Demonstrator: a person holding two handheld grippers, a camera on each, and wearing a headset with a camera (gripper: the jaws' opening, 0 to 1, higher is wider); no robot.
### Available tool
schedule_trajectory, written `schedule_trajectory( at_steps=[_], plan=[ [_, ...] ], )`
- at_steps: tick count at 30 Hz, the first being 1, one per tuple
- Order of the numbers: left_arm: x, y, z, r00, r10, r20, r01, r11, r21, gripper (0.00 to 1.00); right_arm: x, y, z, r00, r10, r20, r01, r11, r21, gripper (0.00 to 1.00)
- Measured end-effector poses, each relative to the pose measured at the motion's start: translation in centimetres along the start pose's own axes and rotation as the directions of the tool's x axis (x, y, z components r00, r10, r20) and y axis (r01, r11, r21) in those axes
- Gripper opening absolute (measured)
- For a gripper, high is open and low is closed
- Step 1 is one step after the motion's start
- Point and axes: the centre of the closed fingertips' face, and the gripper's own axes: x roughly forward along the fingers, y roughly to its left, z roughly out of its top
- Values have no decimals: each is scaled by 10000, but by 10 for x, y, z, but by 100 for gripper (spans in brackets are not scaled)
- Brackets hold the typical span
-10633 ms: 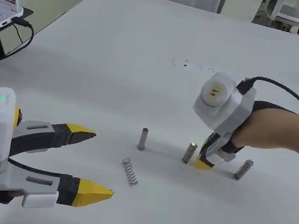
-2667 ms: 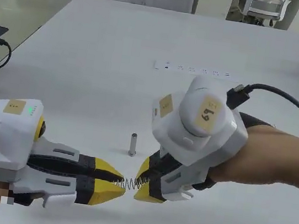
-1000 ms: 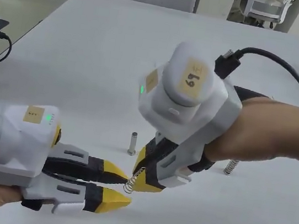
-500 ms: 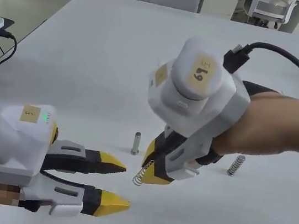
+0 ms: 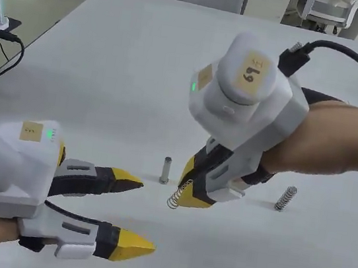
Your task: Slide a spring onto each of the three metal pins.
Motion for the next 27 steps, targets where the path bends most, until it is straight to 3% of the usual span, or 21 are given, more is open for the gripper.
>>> schedule_trajectory(
  at_steps=[10, 15, 27],
  plan=[
    [-3, 7, -1, 9990, 428, 110, -427, 9990, -151, 63, -4, -22, -1, 9990, -440, -31, 441, 9986, 279, 8],
    [-6, 11, -1, 9977, 652, 182, -649, 9978, -165, 66, -3, -32, -5, 9975, -648, -287, 657, 9973, 327, 8],
    [-8, 12, -6, 9968, 796, 54, -795, 9965, -251, 70, -1, -61, 0, 9944, -871, -602, 887, 9958, 233, 8]
  ],
)
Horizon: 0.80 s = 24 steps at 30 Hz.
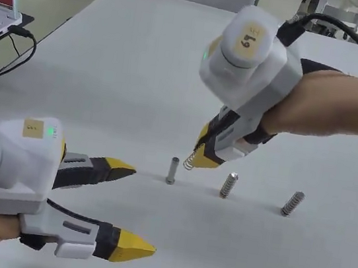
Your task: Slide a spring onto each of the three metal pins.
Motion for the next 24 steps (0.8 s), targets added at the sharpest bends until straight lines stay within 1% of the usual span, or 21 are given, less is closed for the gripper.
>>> schedule_trajectory(
  at_steps=[3, 7, 12, 18, 20, 21, 24],
  plan=[
    [-2, 1, -1, 10000, 35, -23, -35, 10000, -18, 70, 5, -8, -2, 9995, -2, -316, -1, 9999, -103, 8],
    [-2, 2, -4, 9999, 53, -95, -54, 10000, -58, 70, 11, -14, -1, 9990, 143, -417, -146, 9999, -82, 8],
    [-1, 2, -6, 9999, 18, -131, -19, 10000, -77, 70, 20, -21, -2, 9968, 354, -719, -354, 9994, 6, 8],
    [-1, 6, -7, 9999, 88, -147, -90, 9999, -106, 70, 28, -25, 0, 9952, 549, -810, -552, 9985, -12, 8],
    [-1, 7, -8, 9998, 107, -152, -109, 9999, -122, 70, 31, -26, 0, 9941, 585, -909, -592, 9982, -52, 8],
    [-2, 8, -8, 9998, 118, -156, -120, 9998, -129, 70, 35, -33, -1, 9935, 568, -984, -583, 9982, -124, 8],
    [-3, 9, -9, 9998, 149, -161, -151, 9998, -147, 70, 37, -32, 2, 9928, 708, -965, -717, 9974, -64, 8]
  ],
)
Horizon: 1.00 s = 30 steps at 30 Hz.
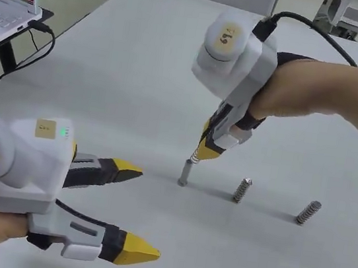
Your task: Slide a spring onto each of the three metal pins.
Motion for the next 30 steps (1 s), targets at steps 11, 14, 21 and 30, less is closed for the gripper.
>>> schedule_trajectory(
  at_steps=[11, 14, 21, 30],
  plan=[
    [-3, 4, -2, 10000, 32, 1, -32, 10000, -77, 69, 8, -2, 2, 9997, 137, -221, -140, 9998, -132, 8],
    [-4, 5, -2, 10000, 40, 9, -40, 10000, -86, 69, 12, -1, 2, 9994, 216, -278, -219, 9997, -109, 8],
    [-7, 6, -5, 9999, 103, -26, -103, 9999, -126, 68, 21, -1, 0, 9985, 269, -470, -276, 9995, -154, 8],
    [-7, 5, -5, 9999, 113, -25, -113, 9998, -168, 68, 38, 3, -5, 9946, 238, -1013, -269, 9992, -293, 8]
  ],
)
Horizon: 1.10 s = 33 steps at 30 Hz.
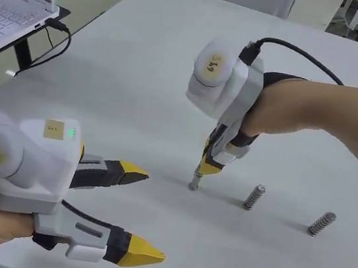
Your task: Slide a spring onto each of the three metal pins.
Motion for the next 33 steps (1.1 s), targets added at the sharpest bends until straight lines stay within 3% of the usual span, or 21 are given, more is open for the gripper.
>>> schedule_trajectory(
  at_steps=[6, 16, 30, 33],
  plan=[
    [0, 0, 0, 10000, 4, -8, -4, 10000, 6, 67, 12, 1, -2, 9997, 38, -260, -40, 10000, -65, 8],
    [-1, 0, -2, 10000, 29, -18, -30, 10000, -25, 67, 29, 9, -3, 9991, 327, -259, -326, 9995, 54, 9],
    [-1, -1, -1, 10000, 13, -37, -13, 10000, 17, 67, 25, 15, -2, 9996, 258, -114, -257, 9997, 44, 9],
    [0, -2, 0, 10000, -5, -31, 5, 10000, 10, 67, 25, 16, -2, 9997, 232, -38, -232, 9997, 29, 14]
  ],
)
